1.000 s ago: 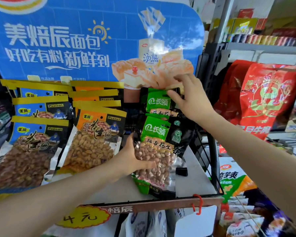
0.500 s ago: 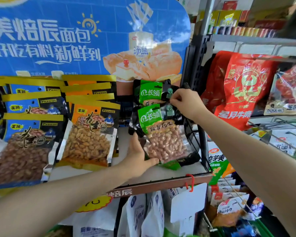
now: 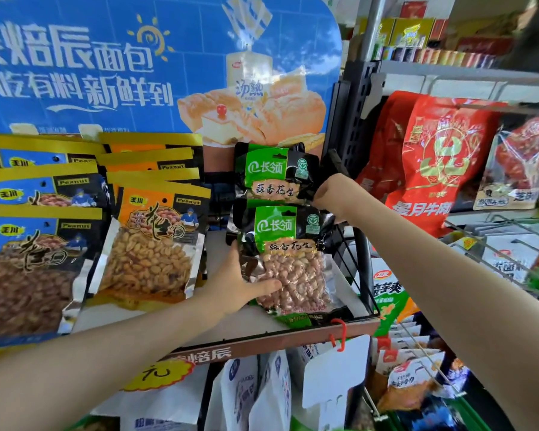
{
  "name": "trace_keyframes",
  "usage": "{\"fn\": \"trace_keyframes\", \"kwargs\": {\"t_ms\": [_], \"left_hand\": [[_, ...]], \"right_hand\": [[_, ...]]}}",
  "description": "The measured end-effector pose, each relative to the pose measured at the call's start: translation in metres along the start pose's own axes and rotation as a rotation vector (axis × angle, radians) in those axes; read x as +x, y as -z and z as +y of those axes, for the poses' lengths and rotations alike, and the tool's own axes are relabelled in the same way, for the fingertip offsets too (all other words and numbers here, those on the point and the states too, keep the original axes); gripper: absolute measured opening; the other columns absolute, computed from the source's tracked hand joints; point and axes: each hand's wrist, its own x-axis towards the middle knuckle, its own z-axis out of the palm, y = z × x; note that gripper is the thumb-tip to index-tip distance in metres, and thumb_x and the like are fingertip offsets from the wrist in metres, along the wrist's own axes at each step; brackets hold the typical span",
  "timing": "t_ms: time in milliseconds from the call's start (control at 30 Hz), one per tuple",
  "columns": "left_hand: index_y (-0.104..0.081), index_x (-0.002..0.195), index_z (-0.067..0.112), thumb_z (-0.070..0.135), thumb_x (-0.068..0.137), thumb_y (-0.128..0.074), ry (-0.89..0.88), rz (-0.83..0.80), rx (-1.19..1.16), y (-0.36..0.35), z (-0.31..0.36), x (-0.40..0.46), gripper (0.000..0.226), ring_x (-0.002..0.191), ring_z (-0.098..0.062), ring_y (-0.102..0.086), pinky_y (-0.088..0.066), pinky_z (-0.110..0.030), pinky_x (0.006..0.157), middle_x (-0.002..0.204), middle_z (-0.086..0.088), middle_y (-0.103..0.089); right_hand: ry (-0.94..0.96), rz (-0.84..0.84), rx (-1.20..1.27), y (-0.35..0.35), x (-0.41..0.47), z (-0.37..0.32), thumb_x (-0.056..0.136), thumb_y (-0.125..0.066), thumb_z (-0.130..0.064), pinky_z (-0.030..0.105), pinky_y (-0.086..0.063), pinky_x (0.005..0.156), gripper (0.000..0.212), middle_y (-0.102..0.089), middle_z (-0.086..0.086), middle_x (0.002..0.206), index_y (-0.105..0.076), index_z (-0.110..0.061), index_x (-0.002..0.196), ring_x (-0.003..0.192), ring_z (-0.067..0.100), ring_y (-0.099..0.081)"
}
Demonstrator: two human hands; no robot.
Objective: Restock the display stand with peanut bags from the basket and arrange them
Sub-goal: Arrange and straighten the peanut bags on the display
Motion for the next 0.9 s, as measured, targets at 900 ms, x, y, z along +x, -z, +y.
{"fn": "trace_keyframes", "kwargs": {"t_ms": [900], "left_hand": [[0.03, 0.139, 0.028, 0.042, 0.055, -0.085, -0.002, 0.045, 0.025, -0.003, 0.006, 0.027, 0.143, 0.145, -0.019, 0.0, -0.013, -0.042, 0.117, 0.156, 0.003, 0.015]], "right_hand": [[0.669, 0.459, -0.272, 0.011, 0.009, 0.004, 0.082, -0.052, -0.034, 0.046, -0.043, 0.084, 0.039, -0.06, 0.015, 0.113, -0.062, -0.013, 0.113, 0.101, 0.038, -0.053]]}}
